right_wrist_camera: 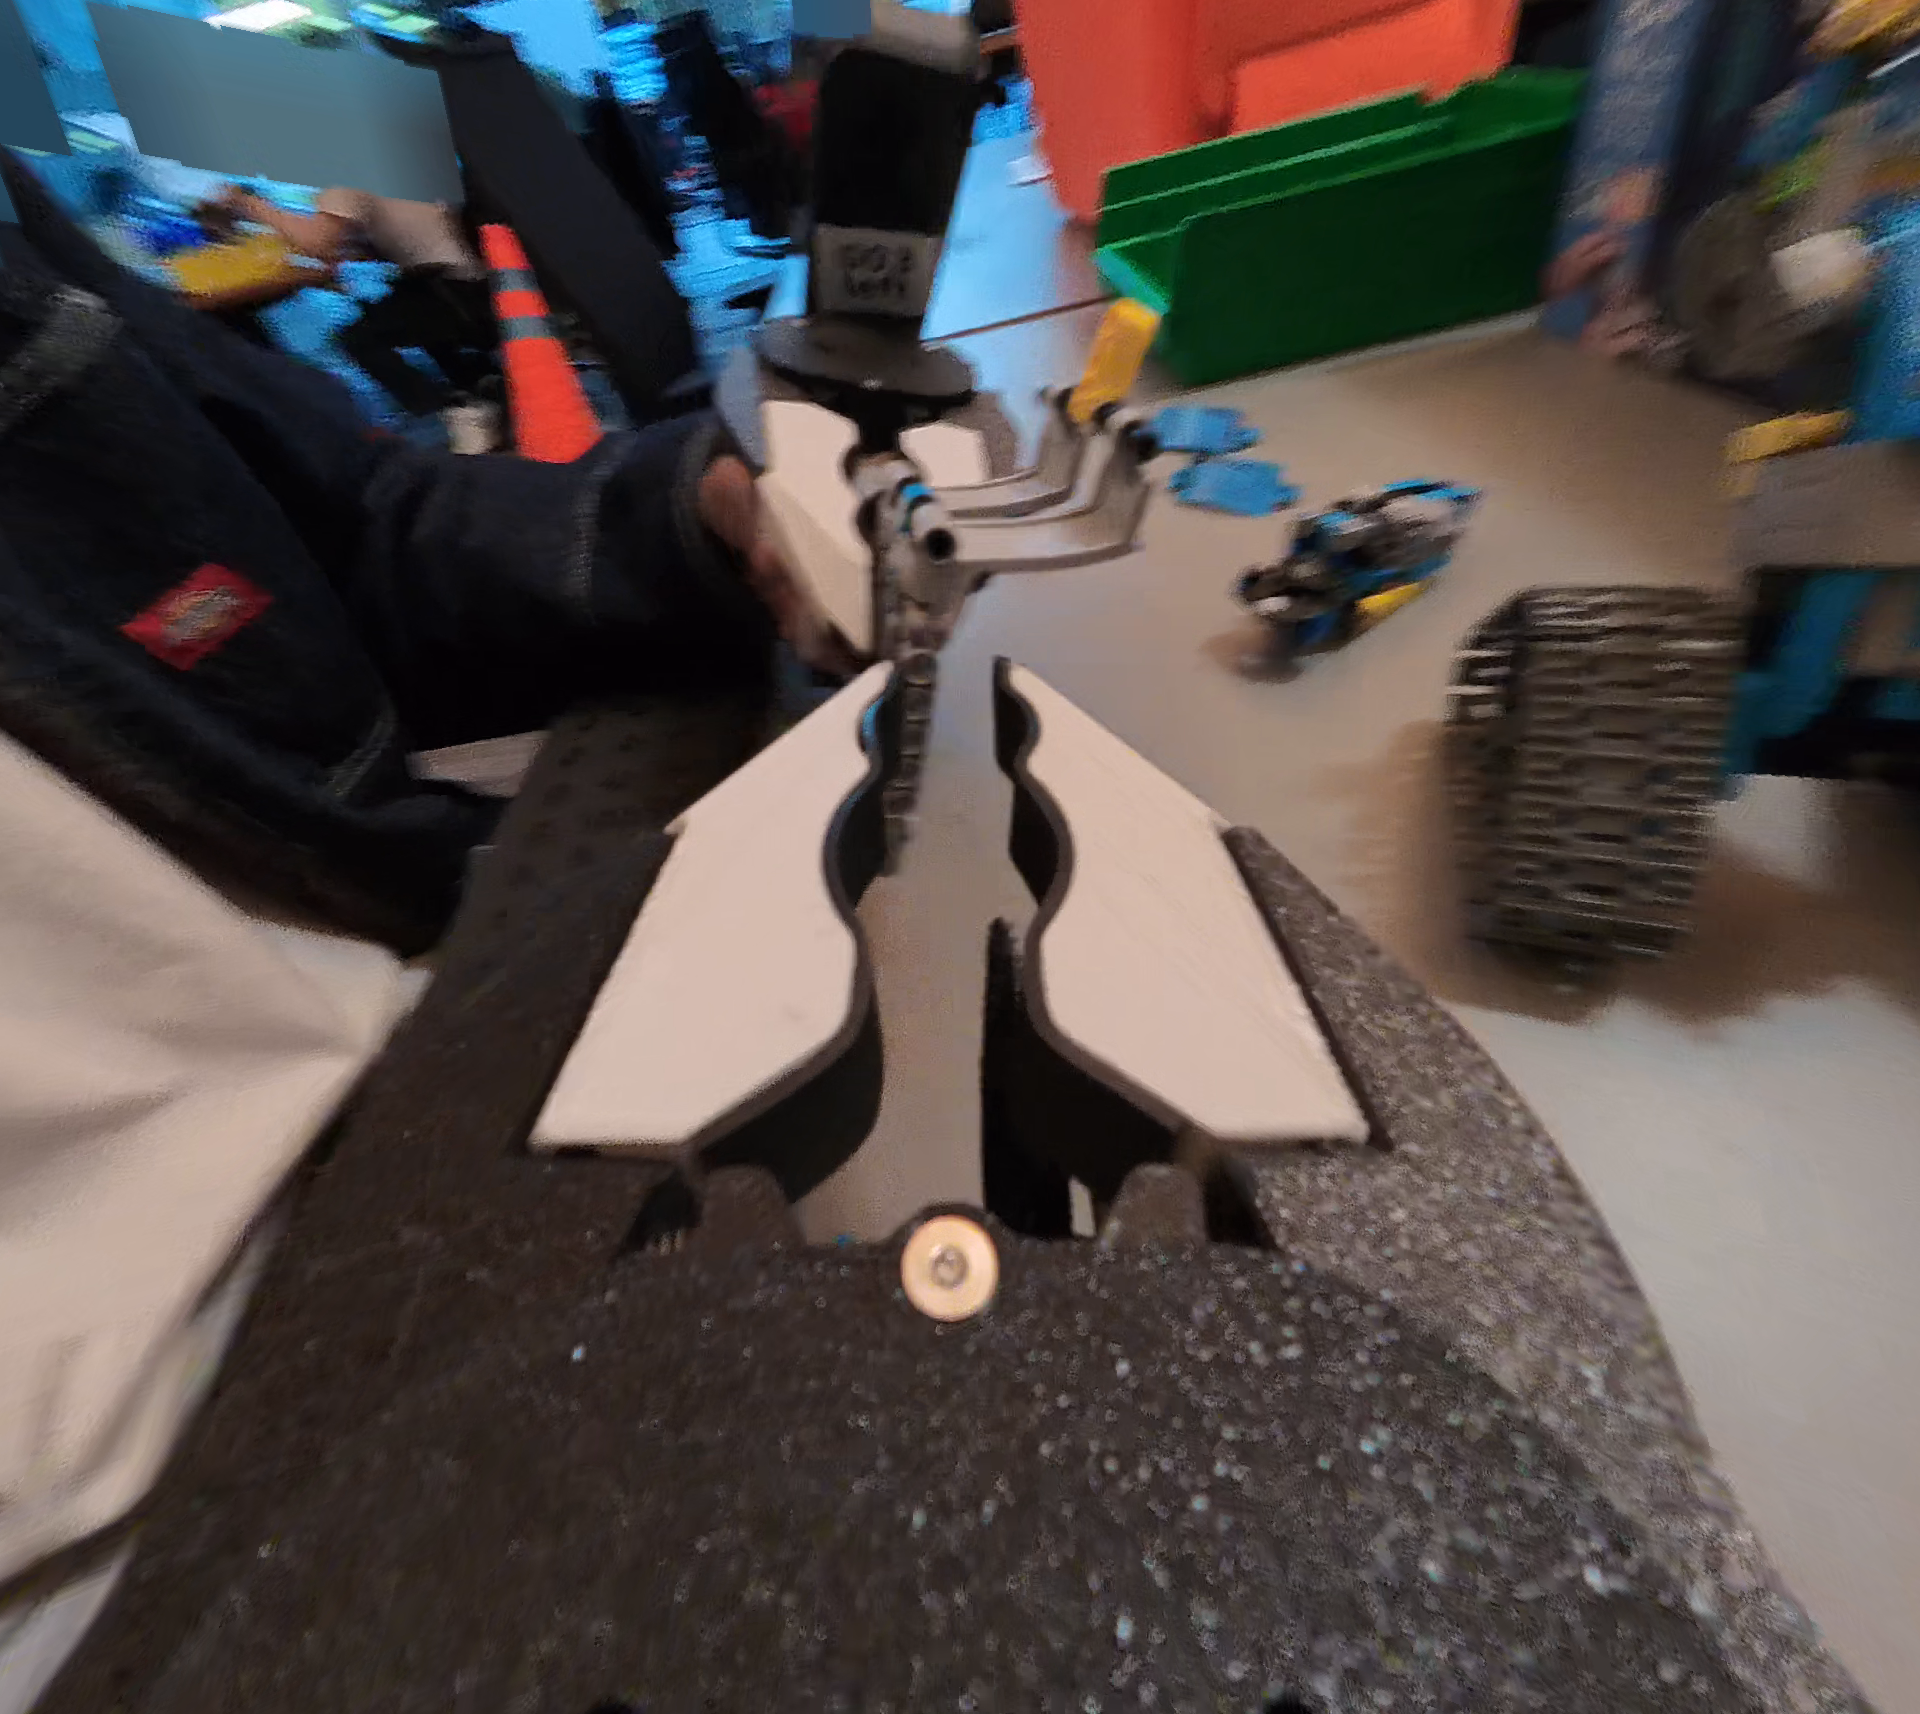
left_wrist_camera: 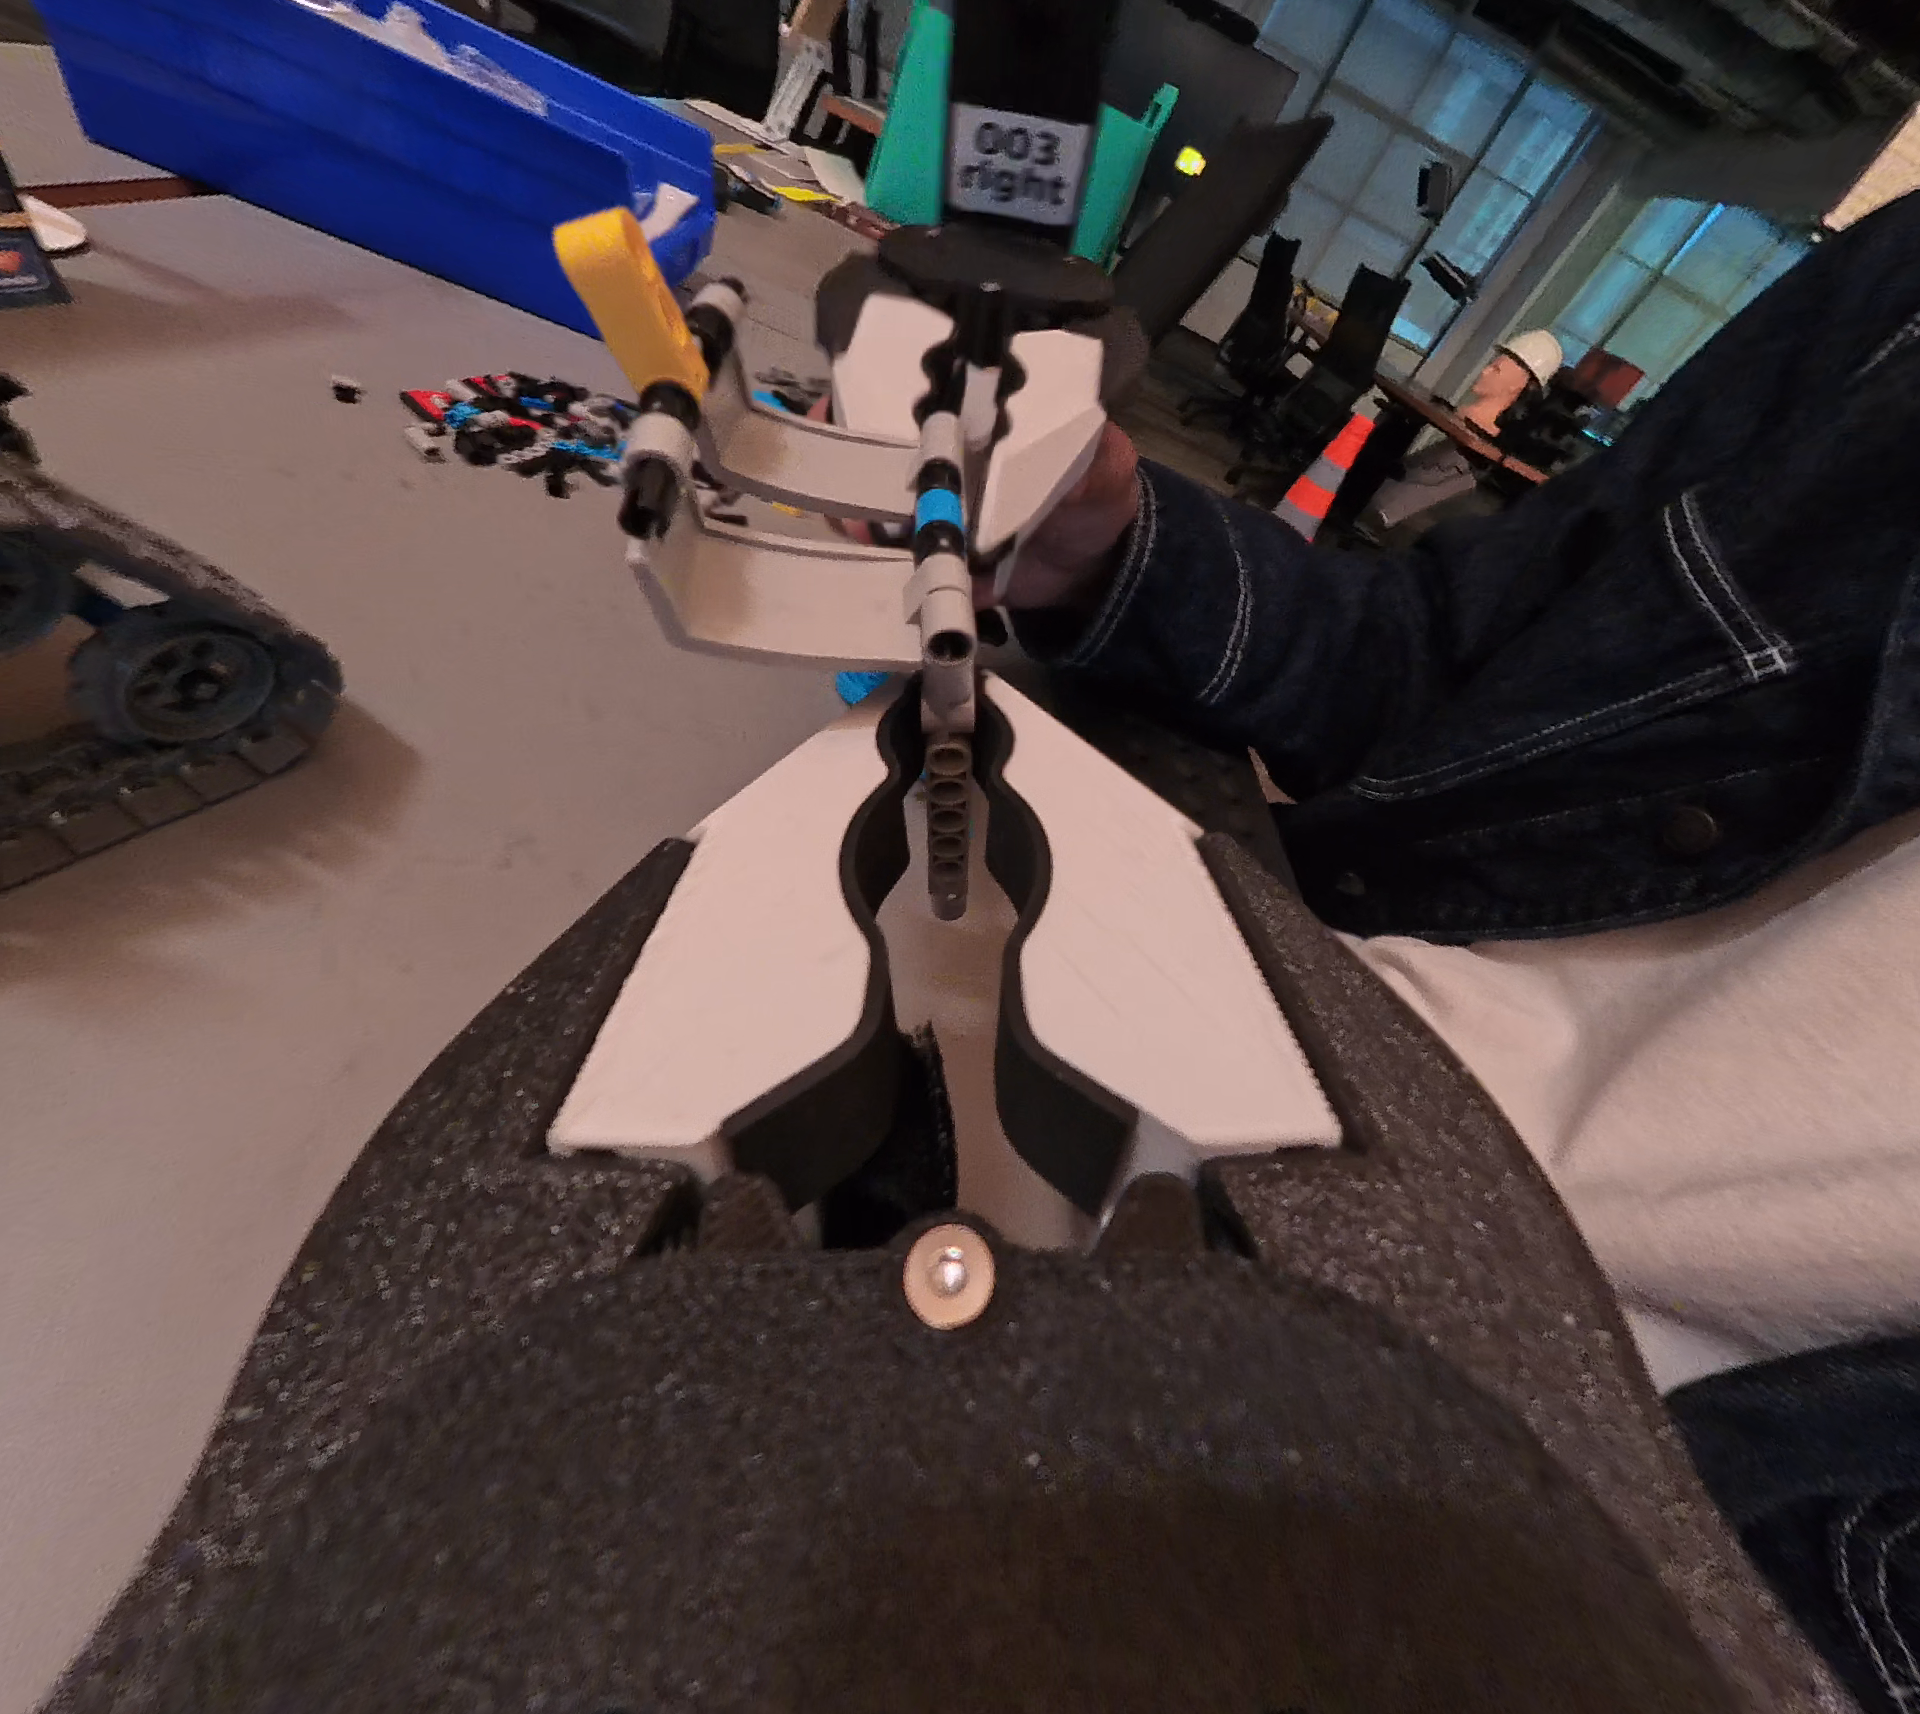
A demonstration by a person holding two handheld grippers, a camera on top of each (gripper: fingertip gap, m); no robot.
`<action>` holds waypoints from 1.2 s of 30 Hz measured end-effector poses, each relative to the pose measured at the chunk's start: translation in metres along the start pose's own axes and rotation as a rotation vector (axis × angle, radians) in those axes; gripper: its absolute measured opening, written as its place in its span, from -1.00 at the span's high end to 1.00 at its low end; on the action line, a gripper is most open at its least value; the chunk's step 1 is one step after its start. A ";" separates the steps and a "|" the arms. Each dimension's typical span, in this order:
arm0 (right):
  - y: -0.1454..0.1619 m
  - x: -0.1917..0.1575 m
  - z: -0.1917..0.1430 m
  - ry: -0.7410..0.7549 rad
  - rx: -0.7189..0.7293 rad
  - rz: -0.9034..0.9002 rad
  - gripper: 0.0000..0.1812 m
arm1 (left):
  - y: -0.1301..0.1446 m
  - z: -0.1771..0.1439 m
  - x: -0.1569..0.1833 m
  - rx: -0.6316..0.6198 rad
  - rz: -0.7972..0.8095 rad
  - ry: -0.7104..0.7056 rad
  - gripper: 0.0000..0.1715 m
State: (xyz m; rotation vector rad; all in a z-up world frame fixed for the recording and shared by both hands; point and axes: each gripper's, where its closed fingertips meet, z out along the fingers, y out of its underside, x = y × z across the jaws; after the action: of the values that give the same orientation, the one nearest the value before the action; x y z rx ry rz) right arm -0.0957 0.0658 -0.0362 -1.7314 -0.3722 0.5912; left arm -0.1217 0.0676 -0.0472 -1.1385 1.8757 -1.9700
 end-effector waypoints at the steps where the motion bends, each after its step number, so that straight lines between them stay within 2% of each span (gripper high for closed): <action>1: -0.006 0.006 -0.007 0.054 0.031 -0.055 0.75 | 0.002 0.000 -0.001 -0.008 -0.009 -0.002 0.94; 2: -0.015 0.005 -0.013 0.072 0.082 -0.101 0.64 | 0.004 0.002 -0.002 -0.022 -0.010 -0.004 0.93; 3: -0.023 0.000 -0.016 0.068 0.120 -0.138 0.61 | 0.007 0.004 -0.002 -0.038 -0.005 -0.005 0.93; 5: -0.021 -0.008 -0.011 0.063 0.101 -0.204 0.74 | 0.010 0.007 0.000 -0.051 0.003 -0.001 0.93; 11: -0.010 -0.008 0.001 0.058 0.044 -0.210 0.89 | 0.010 0.008 0.004 -0.051 0.011 0.011 0.93; 20: -0.004 -0.011 0.001 0.013 0.000 -0.175 0.95 | 0.014 0.010 0.001 -0.068 0.022 -0.014 0.93; 21: -0.003 -0.008 0.000 0.027 -0.005 -0.180 0.94 | 0.010 0.008 -0.003 -0.050 0.041 -0.048 0.90; 23: -0.001 -0.002 -0.004 0.055 -0.023 -0.178 0.94 | 0.003 0.003 -0.012 -0.015 0.056 -0.101 0.65; 26: 0.000 0.002 -0.006 0.062 -0.021 -0.157 0.94 | -0.012 -0.007 -0.021 0.053 0.068 -0.159 0.52; 29: 0.005 0.004 -0.004 0.057 -0.047 -0.122 0.94 | -0.030 -0.016 -0.025 0.130 0.182 -0.263 0.51; 32: 0.014 0.011 -0.001 0.086 -0.092 -0.098 0.94 | -0.043 -0.027 -0.028 0.166 0.405 -0.444 0.61; 33: 0.016 0.010 0.000 0.079 -0.100 -0.089 0.94 | -0.041 -0.025 -0.024 0.154 0.464 -0.449 0.62; 36: 0.010 0.001 0.002 0.029 -0.068 -0.081 0.95 | -0.022 -0.003 -0.006 0.056 0.521 -0.334 0.67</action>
State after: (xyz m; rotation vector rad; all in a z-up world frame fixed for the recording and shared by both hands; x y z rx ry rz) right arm -0.0966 0.0656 -0.0466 -1.7796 -0.4442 0.5000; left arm -0.1118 0.0774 -0.0291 -0.7937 1.7065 -1.4394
